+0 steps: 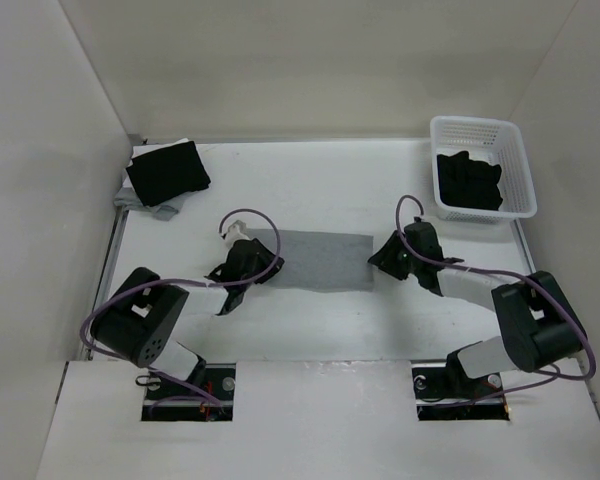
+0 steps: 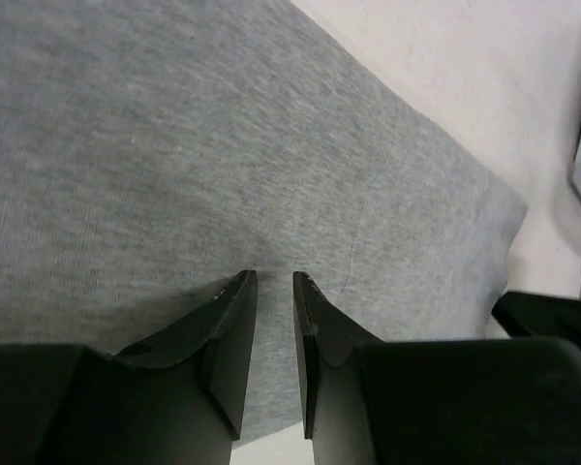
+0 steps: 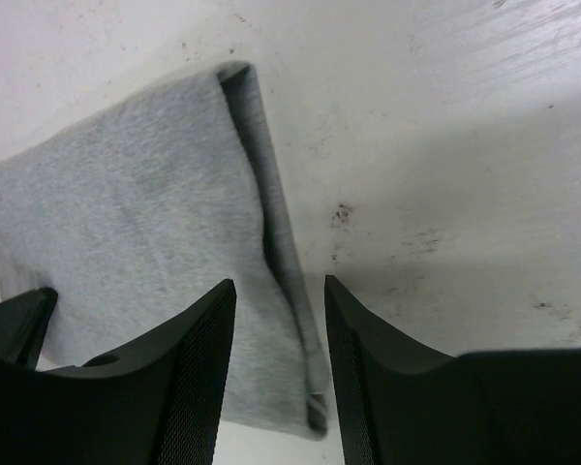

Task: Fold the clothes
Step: Fold the tank top

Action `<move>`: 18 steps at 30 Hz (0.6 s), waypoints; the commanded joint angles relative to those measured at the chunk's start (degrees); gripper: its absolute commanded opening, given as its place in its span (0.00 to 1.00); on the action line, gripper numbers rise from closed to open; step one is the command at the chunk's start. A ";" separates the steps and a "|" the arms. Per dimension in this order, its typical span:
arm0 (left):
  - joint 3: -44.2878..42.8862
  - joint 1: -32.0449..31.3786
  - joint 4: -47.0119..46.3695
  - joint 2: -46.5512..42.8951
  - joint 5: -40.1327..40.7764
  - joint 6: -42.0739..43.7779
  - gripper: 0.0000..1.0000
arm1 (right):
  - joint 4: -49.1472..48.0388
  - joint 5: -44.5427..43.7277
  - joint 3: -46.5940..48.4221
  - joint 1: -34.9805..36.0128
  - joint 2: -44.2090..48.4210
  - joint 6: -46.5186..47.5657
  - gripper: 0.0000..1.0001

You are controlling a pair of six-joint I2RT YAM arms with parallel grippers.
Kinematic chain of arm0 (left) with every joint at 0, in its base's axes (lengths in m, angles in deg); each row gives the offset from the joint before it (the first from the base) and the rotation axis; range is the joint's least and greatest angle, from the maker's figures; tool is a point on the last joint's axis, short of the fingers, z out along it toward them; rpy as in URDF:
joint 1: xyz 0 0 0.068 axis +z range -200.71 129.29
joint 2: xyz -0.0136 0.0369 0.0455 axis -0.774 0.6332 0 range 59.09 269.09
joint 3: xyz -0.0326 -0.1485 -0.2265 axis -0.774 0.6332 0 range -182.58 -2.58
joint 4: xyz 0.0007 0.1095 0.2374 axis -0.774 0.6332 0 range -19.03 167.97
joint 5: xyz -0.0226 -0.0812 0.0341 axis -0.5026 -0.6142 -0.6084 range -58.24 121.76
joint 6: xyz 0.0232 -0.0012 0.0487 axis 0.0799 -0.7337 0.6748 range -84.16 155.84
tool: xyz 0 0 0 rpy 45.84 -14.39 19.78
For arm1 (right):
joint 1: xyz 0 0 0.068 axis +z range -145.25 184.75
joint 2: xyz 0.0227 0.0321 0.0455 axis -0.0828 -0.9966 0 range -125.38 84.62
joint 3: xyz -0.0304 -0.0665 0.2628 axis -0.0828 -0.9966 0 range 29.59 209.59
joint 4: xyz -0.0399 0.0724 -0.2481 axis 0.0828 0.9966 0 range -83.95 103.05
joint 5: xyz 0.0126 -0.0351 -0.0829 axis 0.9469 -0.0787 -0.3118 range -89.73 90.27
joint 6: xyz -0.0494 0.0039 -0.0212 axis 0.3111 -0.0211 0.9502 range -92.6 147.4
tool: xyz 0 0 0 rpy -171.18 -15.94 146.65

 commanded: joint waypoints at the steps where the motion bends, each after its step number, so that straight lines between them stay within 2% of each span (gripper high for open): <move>1: 1.50 2.76 -0.83 -1.86 -0.30 2.16 0.21 | -2.70 2.62 -3.01 0.97 -0.05 -2.79 0.46; 4: -0.43 1.46 -0.47 -3.79 -0.92 3.13 0.22 | -3.58 3.85 -3.27 1.06 -0.93 -2.53 0.48; 10: -4.30 -6.54 -0.30 -4.33 0.75 4.45 0.22 | -3.58 6.14 -2.04 2.02 -3.83 -1.30 0.49; 14: -6.24 -7.78 -0.74 -2.48 0.23 4.63 0.22 | -4.64 5.88 -2.40 2.90 -5.41 -1.91 0.50; 16: -6.94 -7.95 -0.83 -2.39 -0.56 4.54 0.22 | -5.34 5.70 -2.22 3.34 -6.72 -2.70 0.47; 18: -7.30 -8.04 -0.91 -3.26 -0.92 4.80 0.22 | -6.83 5.35 -2.48 3.43 -7.34 -3.93 0.37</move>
